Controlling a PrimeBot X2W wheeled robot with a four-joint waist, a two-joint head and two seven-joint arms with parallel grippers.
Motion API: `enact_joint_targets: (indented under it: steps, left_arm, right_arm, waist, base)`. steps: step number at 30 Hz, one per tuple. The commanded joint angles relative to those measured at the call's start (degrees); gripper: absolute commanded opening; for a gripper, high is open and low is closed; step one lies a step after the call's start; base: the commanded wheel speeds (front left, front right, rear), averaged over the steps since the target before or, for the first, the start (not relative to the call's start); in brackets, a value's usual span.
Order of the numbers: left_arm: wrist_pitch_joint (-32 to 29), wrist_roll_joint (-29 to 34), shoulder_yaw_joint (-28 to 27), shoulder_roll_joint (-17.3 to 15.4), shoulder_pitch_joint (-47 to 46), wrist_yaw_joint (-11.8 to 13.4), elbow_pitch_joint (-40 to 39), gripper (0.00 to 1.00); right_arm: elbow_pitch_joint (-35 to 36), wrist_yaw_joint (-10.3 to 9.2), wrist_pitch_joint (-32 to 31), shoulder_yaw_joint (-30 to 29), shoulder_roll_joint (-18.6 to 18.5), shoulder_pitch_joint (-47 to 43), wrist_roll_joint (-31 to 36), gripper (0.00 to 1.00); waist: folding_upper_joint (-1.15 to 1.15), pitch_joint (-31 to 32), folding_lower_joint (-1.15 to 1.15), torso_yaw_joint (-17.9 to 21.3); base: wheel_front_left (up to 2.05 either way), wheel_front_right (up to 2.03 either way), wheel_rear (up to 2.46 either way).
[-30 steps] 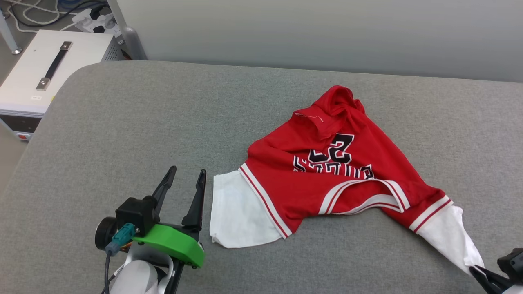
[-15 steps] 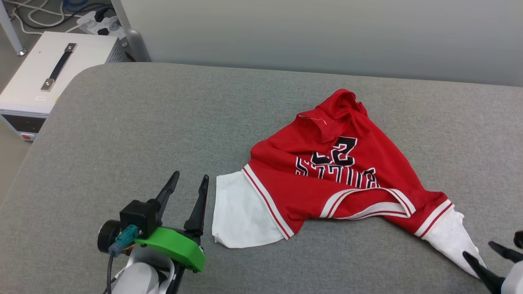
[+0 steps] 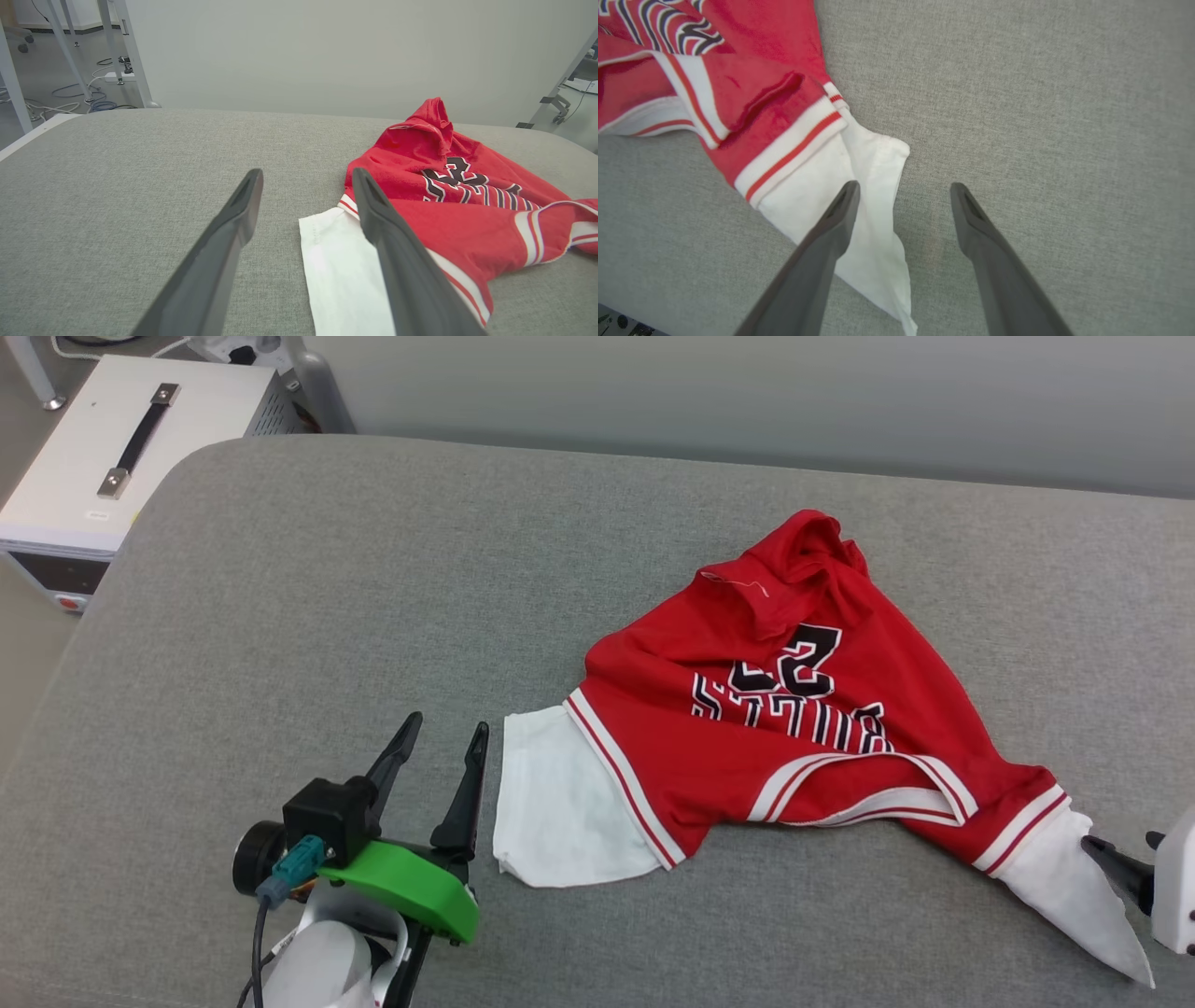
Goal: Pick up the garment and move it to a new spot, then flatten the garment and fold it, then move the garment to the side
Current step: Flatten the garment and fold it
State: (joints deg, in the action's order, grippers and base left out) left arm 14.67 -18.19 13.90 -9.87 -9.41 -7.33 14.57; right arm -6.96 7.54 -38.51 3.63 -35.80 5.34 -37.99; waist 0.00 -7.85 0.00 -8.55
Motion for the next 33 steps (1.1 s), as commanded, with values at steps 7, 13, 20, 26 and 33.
enact_joint_targets:
  steps: [7, 13, 20, 26, 33]
  left_arm:
    - [0.3, -0.5, 0.0, -0.2, -2.0, -0.1, 0.5, 1.00]
    - [0.3, -0.5, 0.2, -0.3, -2.7, -0.1, 0.5, 1.00]
    - [0.3, -0.4, 0.1, 0.2, -2.7, -0.1, 0.7, 1.00]
    - [0.3, -0.3, 0.3, 0.5, -3.2, -0.1, 0.8, 1.00]
    - [0.3, -0.3, 0.4, 0.5, -3.3, -0.1, 0.8, 1.00]
  right_arm:
    - [-3.8, -0.05, -5.2, 0.3, 2.6, 5.2, 3.6, 1.00]
    - [-6.3, -0.05, -7.7, 1.5, 3.7, 6.2, 4.8, 1.00]
    - [-7.5, -0.05, -5.5, 2.9, 0.3, 6.5, 4.8, 0.00]
    - [-9.9, -0.05, -0.8, 1.2, -4.7, 9.2, 8.3, 0.00]
    - [-14.8, -0.05, 3.3, 0.1, -7.4, 12.7, 11.1, 0.00]
  waist:
    - [0.00, -3.0, 0.00, -2.4]
    - [0.00, -4.1, 0.00, -3.3]
    - [0.00, -4.2, 0.00, -3.4]
    - [0.00, -4.0, 0.00, -3.4]
    - [0.00, -4.7, 0.00, -3.6]
  base:
    - [0.00, 0.00, 0.00]
    - [0.00, 0.00, 0.00]
    - [0.00, 0.00, 0.00]
    - [0.00, 0.00, 0.00]
    - [0.00, 0.00, 0.00]
